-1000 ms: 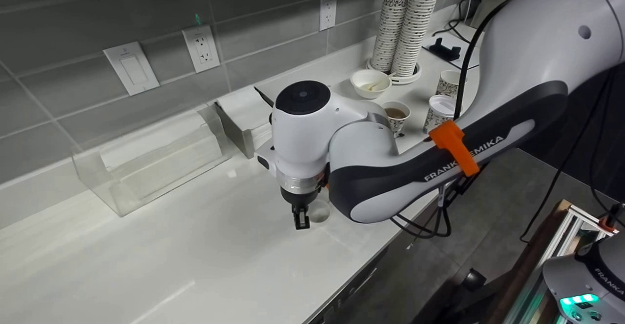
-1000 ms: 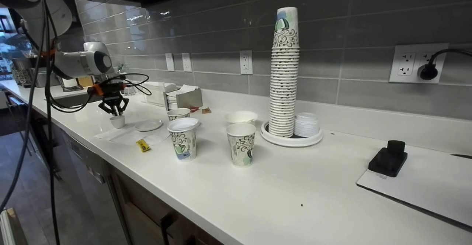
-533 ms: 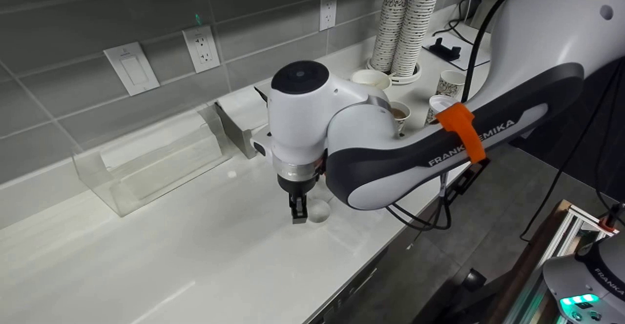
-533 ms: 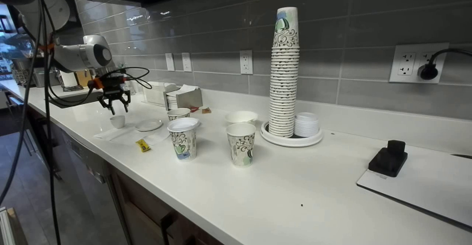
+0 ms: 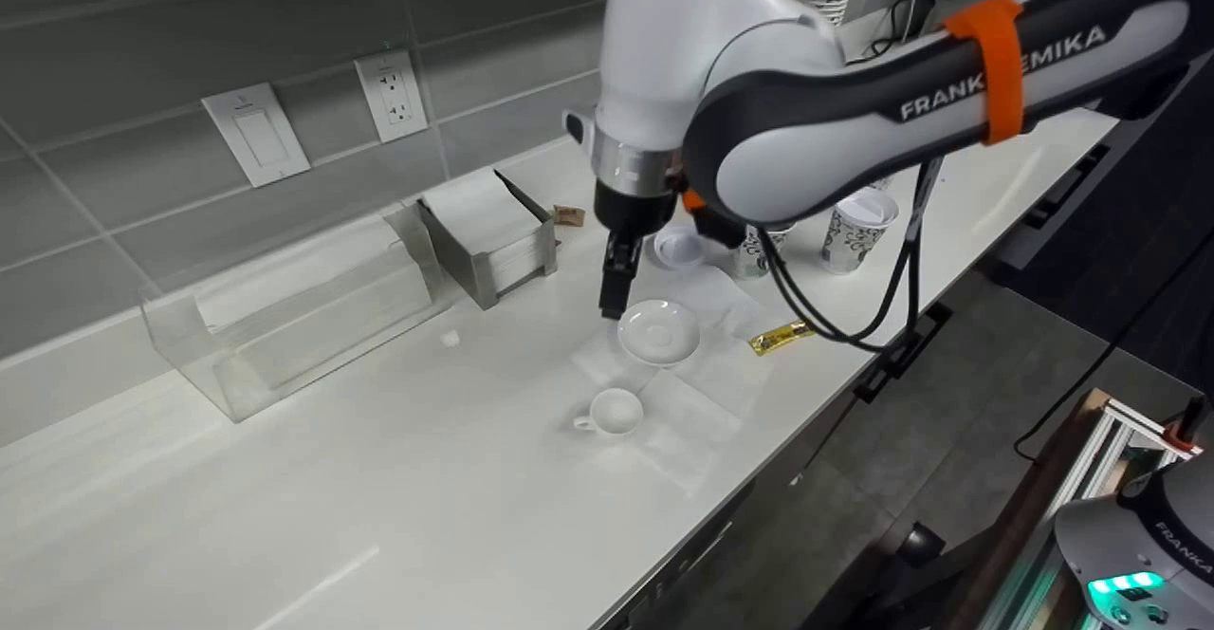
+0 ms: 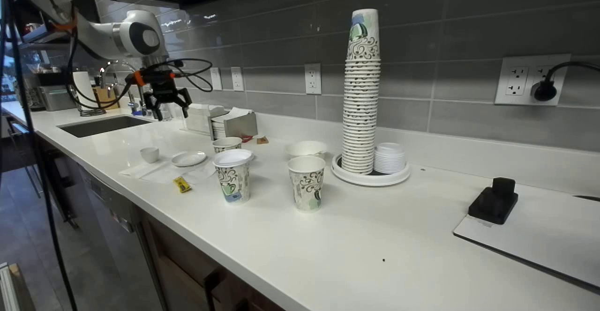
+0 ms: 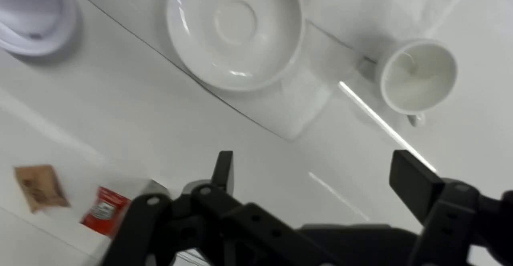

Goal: Take the tea cup off of the plate

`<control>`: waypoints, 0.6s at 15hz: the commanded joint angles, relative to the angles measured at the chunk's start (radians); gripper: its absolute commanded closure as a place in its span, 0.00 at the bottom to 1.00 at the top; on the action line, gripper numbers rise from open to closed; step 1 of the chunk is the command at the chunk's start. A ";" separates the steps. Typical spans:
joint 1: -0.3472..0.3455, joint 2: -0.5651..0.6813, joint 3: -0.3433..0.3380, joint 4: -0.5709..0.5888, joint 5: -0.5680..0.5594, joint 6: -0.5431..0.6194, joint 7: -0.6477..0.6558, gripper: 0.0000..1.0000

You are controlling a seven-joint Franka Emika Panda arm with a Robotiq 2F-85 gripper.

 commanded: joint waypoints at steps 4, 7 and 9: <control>-0.131 -0.355 -0.037 -0.343 0.209 -0.046 -0.115 0.00; -0.145 -0.518 -0.086 -0.503 0.291 0.006 -0.191 0.00; -0.131 -0.411 -0.080 -0.389 0.227 -0.045 -0.136 0.00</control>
